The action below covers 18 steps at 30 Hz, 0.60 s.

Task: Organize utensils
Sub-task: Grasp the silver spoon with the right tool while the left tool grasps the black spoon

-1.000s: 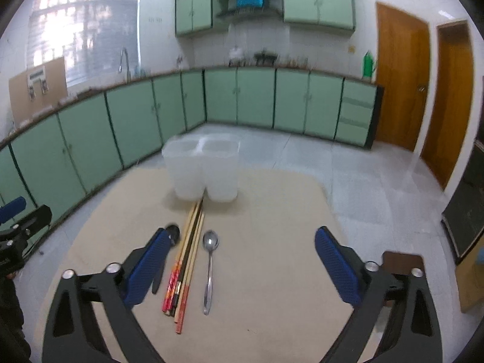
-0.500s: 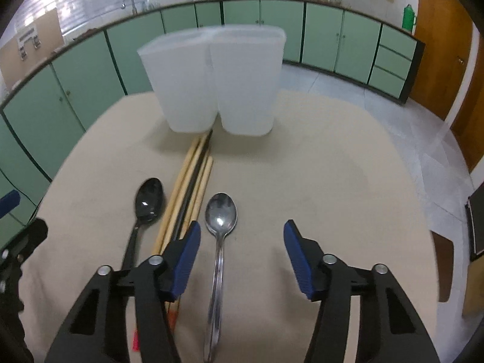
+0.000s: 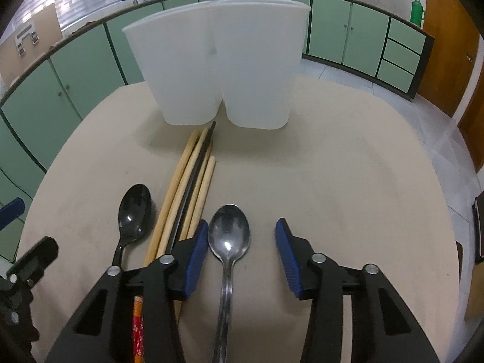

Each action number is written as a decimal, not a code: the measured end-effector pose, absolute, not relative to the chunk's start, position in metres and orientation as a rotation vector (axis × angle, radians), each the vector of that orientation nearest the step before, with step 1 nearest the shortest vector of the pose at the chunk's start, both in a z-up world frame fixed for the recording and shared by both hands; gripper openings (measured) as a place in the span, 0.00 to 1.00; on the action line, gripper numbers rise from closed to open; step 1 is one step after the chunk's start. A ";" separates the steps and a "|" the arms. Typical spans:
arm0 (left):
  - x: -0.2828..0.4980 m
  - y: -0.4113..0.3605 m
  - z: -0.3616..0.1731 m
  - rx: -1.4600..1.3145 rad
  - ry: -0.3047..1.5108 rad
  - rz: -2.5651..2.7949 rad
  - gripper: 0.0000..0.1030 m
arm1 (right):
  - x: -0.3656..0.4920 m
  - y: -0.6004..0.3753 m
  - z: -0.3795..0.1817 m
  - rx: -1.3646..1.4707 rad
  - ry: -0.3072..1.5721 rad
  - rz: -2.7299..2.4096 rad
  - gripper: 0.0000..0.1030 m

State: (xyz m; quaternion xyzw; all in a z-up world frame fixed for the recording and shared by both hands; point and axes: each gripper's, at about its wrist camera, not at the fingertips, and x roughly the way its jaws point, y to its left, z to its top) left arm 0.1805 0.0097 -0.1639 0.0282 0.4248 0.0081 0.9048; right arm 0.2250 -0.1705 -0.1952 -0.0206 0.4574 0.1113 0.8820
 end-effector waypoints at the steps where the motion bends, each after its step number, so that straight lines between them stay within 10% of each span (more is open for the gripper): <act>1: 0.183 0.008 -0.164 0.057 0.879 0.013 0.95 | 0.224 -0.170 -0.195 -0.046 0.948 0.242 0.30; 18: 0.224 -0.036 -0.203 0.128 0.989 -0.055 0.96 | 0.215 -0.193 -0.194 0.055 0.933 0.203 0.27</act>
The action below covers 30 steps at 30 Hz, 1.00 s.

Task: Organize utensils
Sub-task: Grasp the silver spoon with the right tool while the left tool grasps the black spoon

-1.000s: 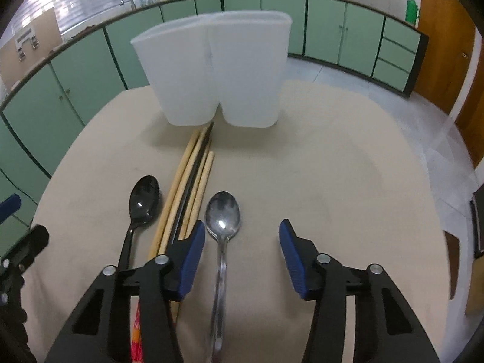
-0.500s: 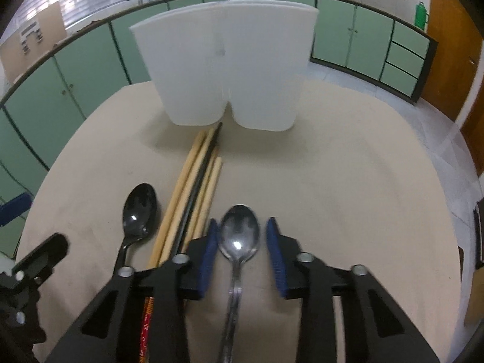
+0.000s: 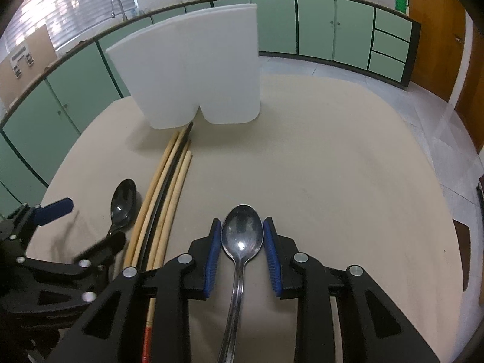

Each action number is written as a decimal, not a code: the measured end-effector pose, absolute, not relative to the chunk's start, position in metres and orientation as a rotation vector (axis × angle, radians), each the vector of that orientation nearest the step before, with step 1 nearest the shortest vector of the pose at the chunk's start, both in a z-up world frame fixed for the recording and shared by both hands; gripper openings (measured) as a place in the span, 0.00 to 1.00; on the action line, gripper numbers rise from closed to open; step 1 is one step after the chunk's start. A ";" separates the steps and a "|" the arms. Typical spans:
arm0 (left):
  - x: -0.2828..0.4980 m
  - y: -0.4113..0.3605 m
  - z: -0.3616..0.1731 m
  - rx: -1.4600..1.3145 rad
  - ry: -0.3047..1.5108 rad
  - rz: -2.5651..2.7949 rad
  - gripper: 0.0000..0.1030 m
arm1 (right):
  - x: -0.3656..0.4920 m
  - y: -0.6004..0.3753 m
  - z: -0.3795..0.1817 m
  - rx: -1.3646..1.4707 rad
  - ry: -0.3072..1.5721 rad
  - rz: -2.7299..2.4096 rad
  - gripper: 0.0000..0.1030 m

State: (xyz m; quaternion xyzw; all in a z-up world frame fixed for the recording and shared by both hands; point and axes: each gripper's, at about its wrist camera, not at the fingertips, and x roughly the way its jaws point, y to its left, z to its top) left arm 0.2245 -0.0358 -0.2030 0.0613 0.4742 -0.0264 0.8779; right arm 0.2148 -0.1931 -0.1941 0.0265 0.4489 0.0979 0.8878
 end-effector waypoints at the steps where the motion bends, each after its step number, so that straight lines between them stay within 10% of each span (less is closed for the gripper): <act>1: 0.224 -0.035 -0.205 0.120 0.985 -0.058 0.96 | 0.218 -0.191 -0.193 0.059 0.932 0.203 0.27; 26: 0.253 -0.036 -0.199 0.125 0.973 -0.076 0.95 | 0.218 -0.195 -0.196 0.016 0.928 0.226 0.28; 30: 0.256 -0.035 -0.197 0.078 0.976 -0.117 0.69 | 0.219 -0.191 -0.197 0.008 0.924 0.228 0.28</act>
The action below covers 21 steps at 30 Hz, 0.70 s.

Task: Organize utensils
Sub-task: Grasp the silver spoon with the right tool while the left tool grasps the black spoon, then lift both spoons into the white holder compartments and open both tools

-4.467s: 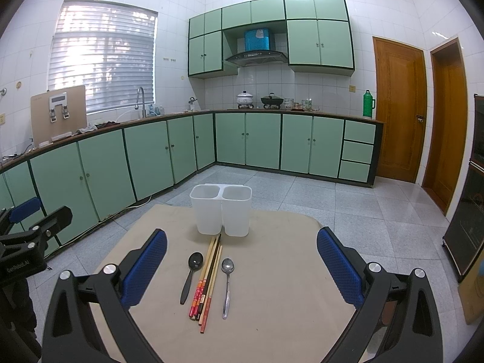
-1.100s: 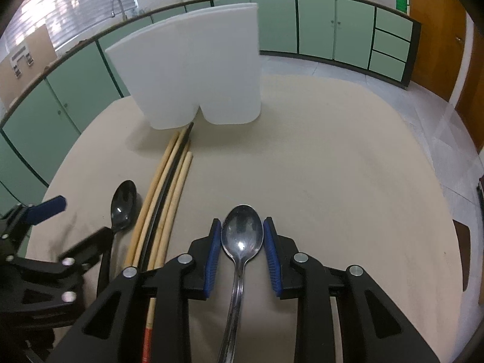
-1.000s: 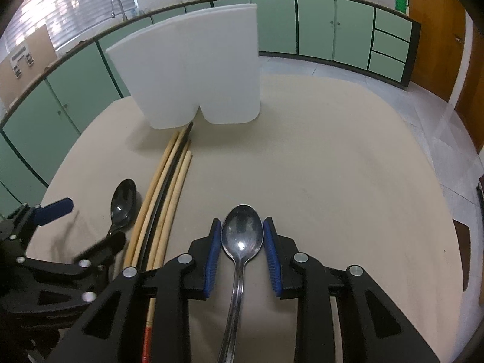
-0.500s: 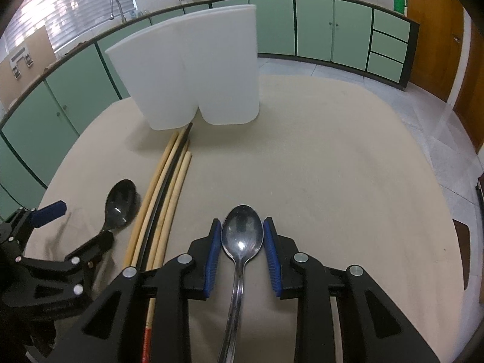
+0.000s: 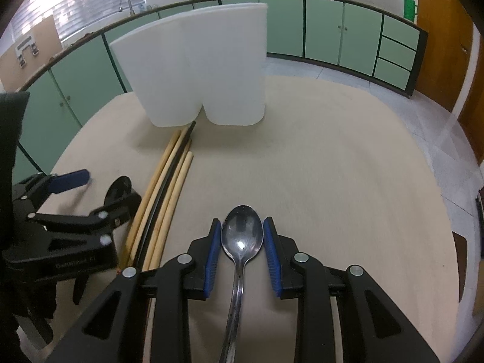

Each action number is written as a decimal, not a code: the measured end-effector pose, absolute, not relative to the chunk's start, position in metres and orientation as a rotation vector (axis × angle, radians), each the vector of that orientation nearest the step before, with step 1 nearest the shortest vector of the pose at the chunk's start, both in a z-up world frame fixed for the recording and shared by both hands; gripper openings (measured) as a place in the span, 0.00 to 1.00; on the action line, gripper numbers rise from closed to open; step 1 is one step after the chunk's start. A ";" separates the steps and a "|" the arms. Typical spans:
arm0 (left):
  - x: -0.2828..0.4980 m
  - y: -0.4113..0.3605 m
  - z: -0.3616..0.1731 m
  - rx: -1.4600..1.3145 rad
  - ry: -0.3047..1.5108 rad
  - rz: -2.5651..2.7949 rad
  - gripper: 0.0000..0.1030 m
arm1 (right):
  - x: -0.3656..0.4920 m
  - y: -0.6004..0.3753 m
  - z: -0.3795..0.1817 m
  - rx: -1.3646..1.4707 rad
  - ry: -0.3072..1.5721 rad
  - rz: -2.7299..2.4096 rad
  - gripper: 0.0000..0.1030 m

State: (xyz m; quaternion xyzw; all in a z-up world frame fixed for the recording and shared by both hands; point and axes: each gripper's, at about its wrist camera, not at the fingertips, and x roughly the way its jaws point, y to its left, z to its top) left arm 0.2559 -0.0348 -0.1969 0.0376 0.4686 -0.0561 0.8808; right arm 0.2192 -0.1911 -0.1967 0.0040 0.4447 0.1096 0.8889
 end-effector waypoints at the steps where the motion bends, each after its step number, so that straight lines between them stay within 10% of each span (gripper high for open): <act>1: 0.255 -0.035 -0.195 0.066 0.972 -0.120 0.60 | 0.219 -0.190 -0.197 0.005 0.924 0.228 0.28; 4: 0.253 -0.036 -0.191 0.039 0.960 -0.162 0.33 | 0.217 -0.190 -0.196 0.008 0.922 0.228 0.27; 21: 0.235 -0.015 -0.066 -0.141 0.490 -0.221 0.33 | 0.209 -0.224 -0.067 0.154 0.479 0.320 0.27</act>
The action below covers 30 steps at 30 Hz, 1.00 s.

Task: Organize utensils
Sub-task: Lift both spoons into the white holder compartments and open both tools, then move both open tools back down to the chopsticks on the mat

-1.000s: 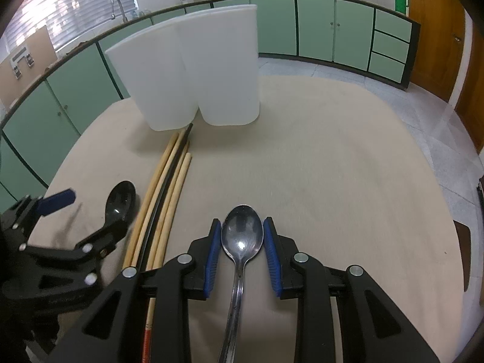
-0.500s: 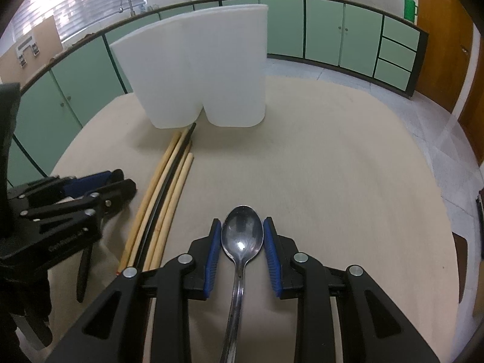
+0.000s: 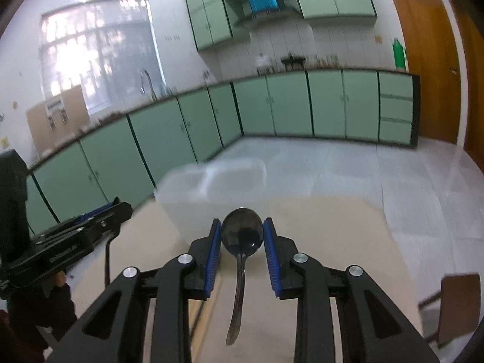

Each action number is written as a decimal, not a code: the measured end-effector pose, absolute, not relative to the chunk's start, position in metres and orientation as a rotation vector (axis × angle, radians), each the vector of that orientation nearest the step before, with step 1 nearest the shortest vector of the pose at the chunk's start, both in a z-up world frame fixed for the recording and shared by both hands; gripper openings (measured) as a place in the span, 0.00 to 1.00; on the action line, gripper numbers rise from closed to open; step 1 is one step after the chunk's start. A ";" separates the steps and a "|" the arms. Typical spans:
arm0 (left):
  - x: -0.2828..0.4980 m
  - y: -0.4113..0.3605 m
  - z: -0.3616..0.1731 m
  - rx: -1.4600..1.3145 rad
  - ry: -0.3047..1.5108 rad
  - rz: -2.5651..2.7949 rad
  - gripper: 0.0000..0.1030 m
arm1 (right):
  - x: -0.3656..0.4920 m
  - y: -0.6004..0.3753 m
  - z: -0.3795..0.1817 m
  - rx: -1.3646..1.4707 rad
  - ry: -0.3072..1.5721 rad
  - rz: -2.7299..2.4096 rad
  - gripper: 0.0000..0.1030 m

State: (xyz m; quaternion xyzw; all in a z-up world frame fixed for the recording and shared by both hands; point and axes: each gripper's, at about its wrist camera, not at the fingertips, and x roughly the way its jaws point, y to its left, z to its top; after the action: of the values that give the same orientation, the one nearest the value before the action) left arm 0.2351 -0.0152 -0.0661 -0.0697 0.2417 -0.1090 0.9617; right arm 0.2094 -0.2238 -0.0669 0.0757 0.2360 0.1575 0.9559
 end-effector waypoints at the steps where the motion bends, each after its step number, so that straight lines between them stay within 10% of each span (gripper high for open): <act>1: 0.239 -0.017 -0.057 -0.144 0.466 -0.218 0.33 | 0.215 -0.224 -0.056 0.159 0.457 0.326 0.27; 24: 0.363 -0.058 -0.041 -0.077 0.378 -0.107 0.37 | 0.341 -0.210 -0.038 0.156 0.447 0.234 0.28; 30: 0.333 -0.043 -0.036 -0.048 0.365 -0.129 0.49 | 0.317 -0.222 -0.041 0.175 0.470 0.223 0.43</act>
State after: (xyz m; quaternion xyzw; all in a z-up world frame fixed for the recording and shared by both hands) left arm 0.3328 -0.0433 -0.0363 -0.0237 0.1815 -0.0641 0.9810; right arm 0.3169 -0.2217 -0.0412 0.0863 0.2322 0.1101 0.9626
